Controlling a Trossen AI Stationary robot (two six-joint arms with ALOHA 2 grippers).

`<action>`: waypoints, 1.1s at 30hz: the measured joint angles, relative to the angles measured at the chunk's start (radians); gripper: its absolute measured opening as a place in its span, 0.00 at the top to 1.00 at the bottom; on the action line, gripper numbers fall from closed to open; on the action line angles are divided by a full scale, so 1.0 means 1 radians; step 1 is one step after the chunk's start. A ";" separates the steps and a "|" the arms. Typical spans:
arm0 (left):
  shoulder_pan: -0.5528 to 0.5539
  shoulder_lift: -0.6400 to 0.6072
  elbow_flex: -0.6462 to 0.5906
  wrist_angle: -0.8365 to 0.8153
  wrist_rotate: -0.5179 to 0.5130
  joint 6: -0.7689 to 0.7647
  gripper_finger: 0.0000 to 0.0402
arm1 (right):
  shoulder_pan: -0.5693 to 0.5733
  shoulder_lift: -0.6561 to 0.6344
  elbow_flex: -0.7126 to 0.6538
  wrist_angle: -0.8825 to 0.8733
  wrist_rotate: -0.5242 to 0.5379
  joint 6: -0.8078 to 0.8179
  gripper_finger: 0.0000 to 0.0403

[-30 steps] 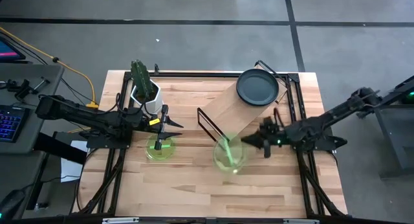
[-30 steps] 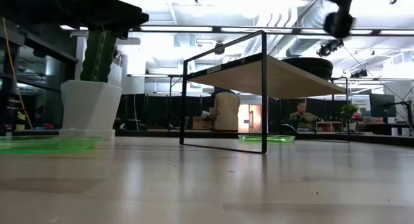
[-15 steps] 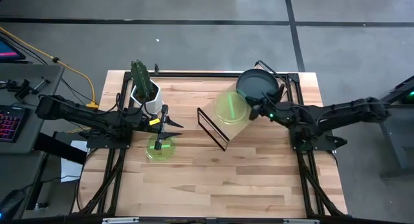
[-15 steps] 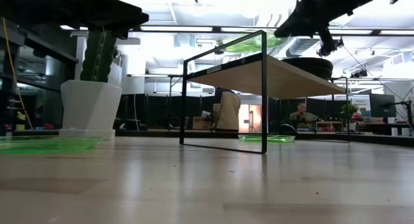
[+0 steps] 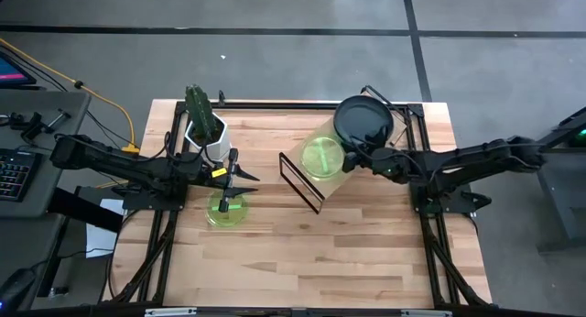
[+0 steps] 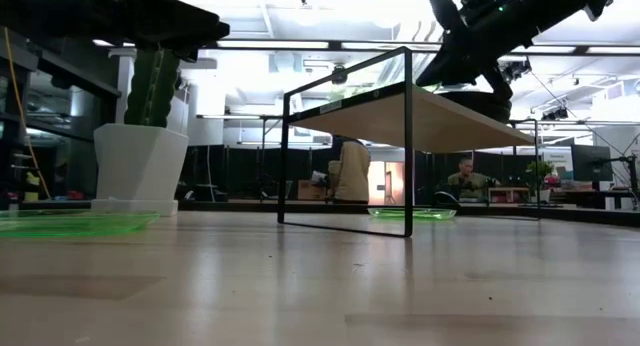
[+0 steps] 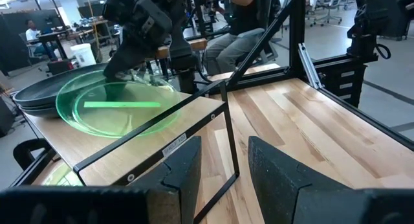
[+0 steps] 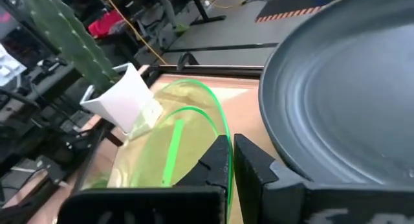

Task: Place and stack plates onto a shelf
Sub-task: Put the bottom green plate on the shelf, then stack the top green plate on top of the other green plate on the shelf

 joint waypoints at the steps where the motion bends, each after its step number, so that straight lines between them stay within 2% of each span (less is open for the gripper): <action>1: 0.000 0.000 0.000 0.001 0.000 0.000 0.71 | 0.000 0.007 0.000 0.001 -0.005 0.004 1.00; 12: 0.000 0.000 0.000 0.002 0.000 0.000 0.71 | 0.000 0.025 0.000 -0.002 -0.022 0.019 0.98; 23: 0.000 0.000 0.000 0.000 0.000 0.000 0.71 | 0.001 0.014 0.000 0.009 -0.012 -0.014 0.72; 26: 0.000 0.000 0.000 -0.002 0.000 0.000 0.71 | 0.001 -0.008 0.014 0.000 -0.022 -0.071 0.67; 28: 0.000 0.000 0.000 -0.007 0.000 0.000 0.71 | 0.007 -0.038 0.038 -0.010 -0.068 -0.115 0.66; 33: 0.000 0.000 0.000 -0.023 0.000 0.000 0.71 | 0.087 -0.103 0.119 -0.146 -0.295 -0.159 0.65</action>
